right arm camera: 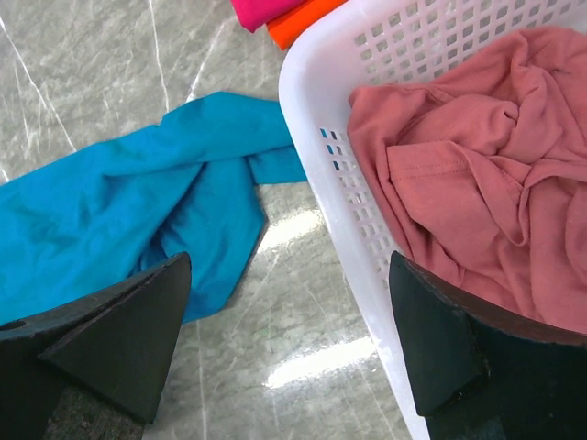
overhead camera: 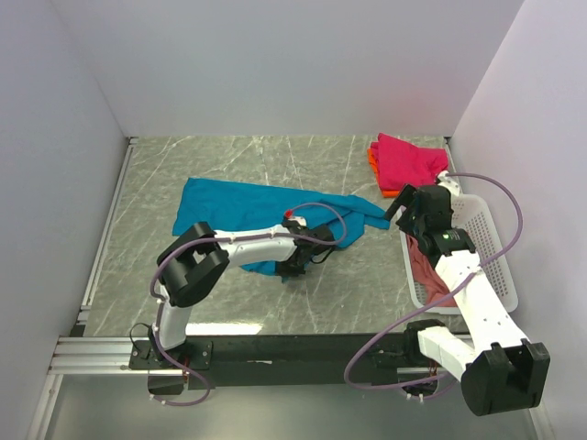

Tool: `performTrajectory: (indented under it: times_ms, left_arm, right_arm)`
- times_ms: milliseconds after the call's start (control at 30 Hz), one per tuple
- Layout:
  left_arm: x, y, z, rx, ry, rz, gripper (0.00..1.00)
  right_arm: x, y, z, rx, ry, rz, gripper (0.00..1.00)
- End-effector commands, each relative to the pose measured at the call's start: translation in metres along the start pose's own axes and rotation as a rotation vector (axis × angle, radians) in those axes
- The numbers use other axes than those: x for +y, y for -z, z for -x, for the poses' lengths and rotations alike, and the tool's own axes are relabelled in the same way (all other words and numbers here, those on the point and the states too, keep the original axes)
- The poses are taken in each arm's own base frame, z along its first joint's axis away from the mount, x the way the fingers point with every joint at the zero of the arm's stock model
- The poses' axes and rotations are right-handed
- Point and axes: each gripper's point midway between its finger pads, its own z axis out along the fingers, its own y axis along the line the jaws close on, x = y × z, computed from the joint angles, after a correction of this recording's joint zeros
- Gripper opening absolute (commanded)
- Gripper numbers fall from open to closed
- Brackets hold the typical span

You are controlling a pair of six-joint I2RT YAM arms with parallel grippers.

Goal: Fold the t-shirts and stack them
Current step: Flatten the tshirt out

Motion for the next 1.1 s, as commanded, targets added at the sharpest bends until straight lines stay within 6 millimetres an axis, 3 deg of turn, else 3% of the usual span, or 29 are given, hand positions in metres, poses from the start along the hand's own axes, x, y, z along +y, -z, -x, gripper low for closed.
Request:
performTrajectory:
  times_ms: [0,67,167,200,233,267,300,333,500,600,667,900,1067]
  left_arm:
    - [0.058,-0.014,-0.002,-0.01,0.031,0.229,0.01]
    - [0.077,-0.004,0.02,-0.065,0.117,0.245,0.01]
    - [0.139,-0.005,0.059,-0.077,0.338,0.294,0.01]
    - [0.156,-0.007,0.059,-0.068,0.379,0.306,0.01]
    - [0.17,0.001,0.072,-0.107,0.455,0.291,0.01]
    - [0.184,0.002,0.077,-0.118,0.505,0.3,0.01]
    - [0.211,-0.001,0.08,-0.11,0.587,0.335,0.01]
    - [0.221,0.004,0.091,-0.145,0.656,0.307,0.01]
    - [0.291,0.01,0.099,-0.169,0.882,0.344,0.01]
    - [0.3,0.019,0.103,-0.213,0.949,0.319,0.01]
    - [0.302,0.026,0.105,-0.232,0.973,0.309,0.01]
    - [0.312,0.035,0.099,-0.276,1.034,0.331,0.01]
    - [0.33,0.044,0.097,-0.326,1.121,0.355,0.01]
  right_arm:
    - [0.003,0.003,0.011,-0.048,0.031,0.033,0.94]
    - [0.008,0.004,0.009,-0.034,0.047,0.062,0.94]
    - [0.017,0.004,0.003,-0.004,0.082,0.121,0.94]
    - [0.02,0.004,0.0,0.006,0.098,0.144,0.93]
    - [0.027,0.005,-0.003,0.02,0.103,0.18,0.93]
    - [0.03,0.005,-0.005,0.03,0.109,0.2,0.93]
    - [0.036,0.006,-0.008,0.034,0.124,0.217,0.93]
    - [0.038,0.005,-0.01,0.042,0.133,0.221,0.93]
    - [0.067,0.009,-0.034,0.105,0.196,0.271,0.93]
    - [0.088,0.008,-0.057,0.172,0.218,0.309,0.91]
    - [0.089,0.002,-0.074,0.224,0.218,0.29,0.9]
    - [0.054,-0.022,-0.118,0.363,0.122,0.078,0.89]
    - [0.048,-0.036,-0.119,0.365,0.113,0.0,0.82]
